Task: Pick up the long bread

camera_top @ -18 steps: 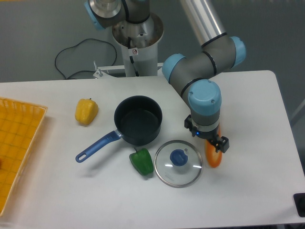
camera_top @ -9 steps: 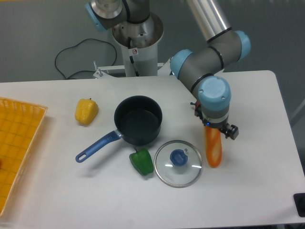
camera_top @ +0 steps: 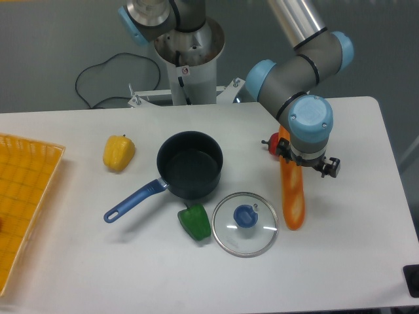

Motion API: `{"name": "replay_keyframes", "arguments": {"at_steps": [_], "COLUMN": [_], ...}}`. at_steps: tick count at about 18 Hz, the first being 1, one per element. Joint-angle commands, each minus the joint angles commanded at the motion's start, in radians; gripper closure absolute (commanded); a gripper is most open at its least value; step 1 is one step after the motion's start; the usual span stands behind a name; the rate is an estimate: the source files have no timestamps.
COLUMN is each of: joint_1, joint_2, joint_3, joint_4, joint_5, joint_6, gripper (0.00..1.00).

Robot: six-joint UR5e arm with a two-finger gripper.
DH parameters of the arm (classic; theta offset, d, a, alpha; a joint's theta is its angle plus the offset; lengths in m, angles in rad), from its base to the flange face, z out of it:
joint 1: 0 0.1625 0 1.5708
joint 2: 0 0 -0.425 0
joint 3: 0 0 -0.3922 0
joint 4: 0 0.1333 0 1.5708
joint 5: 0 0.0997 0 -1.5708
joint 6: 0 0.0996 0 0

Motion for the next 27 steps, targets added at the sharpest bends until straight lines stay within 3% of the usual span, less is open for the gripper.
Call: {"name": "replay_keyframes", "arguments": {"at_steps": [2,5,9,17,27], "joint_1": [-0.031,-0.061,-0.061,-0.046,-0.051], "joint_2": [-0.034,-0.071,-0.078,-0.137,-0.158], "joint_3": [0.009,0.037,0.054,0.083,0.107], "joint_4": [0.057,0.068,0.101,0.105,0.105], "joint_5": [-0.002,-0.011,-0.107,-0.109,-0.135], "joint_6": [-0.069,-0.071,-0.067,-0.067,-0.06], "gripper": [0.0,0.0,0.0,0.0,0.0]}}
